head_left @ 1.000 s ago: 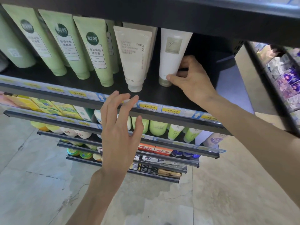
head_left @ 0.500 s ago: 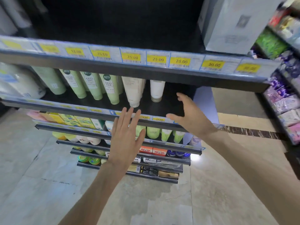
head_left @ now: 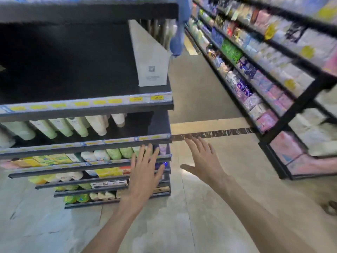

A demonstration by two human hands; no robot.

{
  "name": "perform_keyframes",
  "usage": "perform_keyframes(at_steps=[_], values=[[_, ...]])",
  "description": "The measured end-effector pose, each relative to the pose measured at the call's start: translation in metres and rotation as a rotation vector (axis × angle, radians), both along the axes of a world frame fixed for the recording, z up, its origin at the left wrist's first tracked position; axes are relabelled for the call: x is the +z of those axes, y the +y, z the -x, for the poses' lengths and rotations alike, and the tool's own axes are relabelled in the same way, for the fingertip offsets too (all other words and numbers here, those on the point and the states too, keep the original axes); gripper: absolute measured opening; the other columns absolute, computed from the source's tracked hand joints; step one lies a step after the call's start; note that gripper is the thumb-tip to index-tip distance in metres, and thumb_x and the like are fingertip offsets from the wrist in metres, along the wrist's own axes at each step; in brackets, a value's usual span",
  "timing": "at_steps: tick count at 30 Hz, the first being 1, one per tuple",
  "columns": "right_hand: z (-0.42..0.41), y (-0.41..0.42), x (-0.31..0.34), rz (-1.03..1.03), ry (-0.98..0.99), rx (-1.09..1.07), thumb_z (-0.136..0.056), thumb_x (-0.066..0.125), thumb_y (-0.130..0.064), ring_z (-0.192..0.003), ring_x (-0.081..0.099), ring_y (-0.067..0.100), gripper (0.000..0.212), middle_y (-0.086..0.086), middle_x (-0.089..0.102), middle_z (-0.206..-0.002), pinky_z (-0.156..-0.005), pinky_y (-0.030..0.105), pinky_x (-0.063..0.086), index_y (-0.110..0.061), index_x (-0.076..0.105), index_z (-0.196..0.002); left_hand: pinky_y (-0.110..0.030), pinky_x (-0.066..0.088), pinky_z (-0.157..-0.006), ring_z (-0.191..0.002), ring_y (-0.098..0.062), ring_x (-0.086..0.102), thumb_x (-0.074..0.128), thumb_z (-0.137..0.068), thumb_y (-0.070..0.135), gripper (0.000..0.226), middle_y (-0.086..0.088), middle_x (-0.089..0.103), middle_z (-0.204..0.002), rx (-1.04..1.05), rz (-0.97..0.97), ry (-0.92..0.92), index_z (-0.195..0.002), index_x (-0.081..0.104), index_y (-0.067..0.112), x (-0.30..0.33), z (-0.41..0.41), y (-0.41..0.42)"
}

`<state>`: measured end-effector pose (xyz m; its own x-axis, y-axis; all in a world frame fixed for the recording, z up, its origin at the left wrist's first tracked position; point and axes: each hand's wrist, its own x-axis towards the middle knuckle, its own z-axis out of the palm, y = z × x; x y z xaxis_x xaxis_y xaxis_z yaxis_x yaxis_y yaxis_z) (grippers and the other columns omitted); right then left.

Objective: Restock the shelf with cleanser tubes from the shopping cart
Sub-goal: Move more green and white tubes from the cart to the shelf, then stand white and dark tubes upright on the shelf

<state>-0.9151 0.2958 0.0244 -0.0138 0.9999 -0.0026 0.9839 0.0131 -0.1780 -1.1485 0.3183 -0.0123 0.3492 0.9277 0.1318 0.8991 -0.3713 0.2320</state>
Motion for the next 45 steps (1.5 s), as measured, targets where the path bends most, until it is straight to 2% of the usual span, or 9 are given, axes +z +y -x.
perform_keyframes(at_steps=[6,12,21,25,29,34,39,42,45], values=[[-0.118,-0.118,-0.001,0.023,0.001,-0.181,-0.092,0.053,-0.072,-0.158,0.007,0.03,0.096,0.003,0.012,-0.171,-0.126,0.05,0.015,-0.026,0.009,-0.164,-0.052,0.013,-0.129,-0.161,-0.023,0.007,0.022,-0.103,0.062,0.068,0.001,0.015,-0.173,-0.194,0.037,-0.026,-0.163,0.025,0.031,0.004,-0.131,-0.073],[-0.24,-0.24,-0.005,0.033,0.018,-0.359,-0.09,0.052,-0.074,-0.157,0.012,0.031,0.096,0.003,0.017,-0.17,-0.124,0.051,0.017,-0.027,0.012,-0.163,-0.048,0.005,-0.13,-0.161,-0.02,0.001,0.018,-0.103,0.065,0.068,0.008,0.005,-0.173,-0.371,0.047,-0.045,-0.164,0.021,0.035,0.007,-0.272,-0.161],[-0.395,-0.402,-0.007,0.052,0.04,-0.726,-0.09,0.051,-0.075,-0.158,0.011,0.028,0.096,0.004,0.016,-0.17,-0.125,0.052,0.015,-0.027,0.011,-0.163,-0.054,0.021,-0.127,-0.16,-0.024,0.012,0.015,-0.104,0.064,0.07,0.0,0.02,-0.172,-0.758,0.071,0.005,-0.162,0.031,0.029,0.009,-0.47,-0.259],[-0.45,-0.459,-0.011,0.049,0.054,-0.892,-0.09,0.053,-0.074,-0.155,0.018,0.03,0.095,0.007,0.022,-0.168,-0.124,0.051,0.019,-0.024,0.017,-0.163,-0.05,0.016,-0.126,-0.16,-0.024,0.015,0.018,-0.104,0.062,0.068,-0.001,0.021,-0.171,-0.934,0.088,0.02,-0.161,0.033,0.028,0.005,-0.56,-0.287],[-0.505,-0.501,-0.018,0.032,0.032,-1.04,-0.087,0.056,-0.074,-0.149,0.032,0.031,0.093,0.006,0.034,-0.163,-0.118,0.052,0.029,-0.022,0.03,-0.159,-0.048,0.01,-0.126,-0.158,-0.025,0.02,0.017,-0.102,0.062,0.071,-0.003,0.026,-0.17,-1.074,0.099,0.037,-0.16,0.036,0.027,-0.001,-0.651,-0.309],[-0.58,-0.532,-0.019,0.027,0.021,-1.2,-0.089,0.056,-0.073,-0.15,0.032,0.029,0.092,0.004,0.034,-0.162,-0.119,0.049,0.027,-0.023,0.027,-0.16,-0.052,0.026,-0.125,-0.153,-0.029,0.034,0.022,-0.102,0.06,0.068,-0.006,0.042,-0.162,-1.23,0.122,0.045,-0.156,0.044,0.023,-0.01,-0.764,-0.326],[-0.661,-0.549,-0.024,0.033,0.049,-1.352,-0.089,0.048,-0.077,-0.151,0.031,0.027,0.094,0.002,0.031,-0.164,-0.12,0.049,0.032,-0.026,0.02,-0.163,-0.049,0.023,-0.126,-0.159,-0.024,0.016,0.035,-0.106,0.053,0.063,-0.003,0.021,-0.171,-1.365,0.184,0.06,-0.163,0.028,0.028,-0.009,-0.876,-0.336],[-0.702,-0.556,-0.024,0.017,0.066,-1.44,-0.089,0.053,-0.074,-0.149,0.034,0.027,0.09,0.004,0.036,-0.161,-0.119,0.049,0.033,-0.025,0.027,-0.16,-0.054,0.032,-0.122,-0.154,-0.031,0.03,0.042,-0.104,0.048,0.059,-0.007,0.033,-0.167,-1.447,0.149,0.049,-0.157,0.041,0.022,-0.003,-0.932,-0.342],[-0.742,-0.562,-0.022,0.004,0.089,-1.501,-0.09,0.059,-0.07,-0.147,0.035,0.028,0.088,0.005,0.037,-0.159,-0.118,0.048,0.033,-0.025,0.028,-0.159,-0.054,0.021,-0.126,-0.159,-0.029,0.016,0.045,-0.107,0.045,0.06,-0.004,0.022,-0.171,-1.516,0.169,0.084,-0.161,0.031,0.023,-0.006,-0.986,-0.349]])
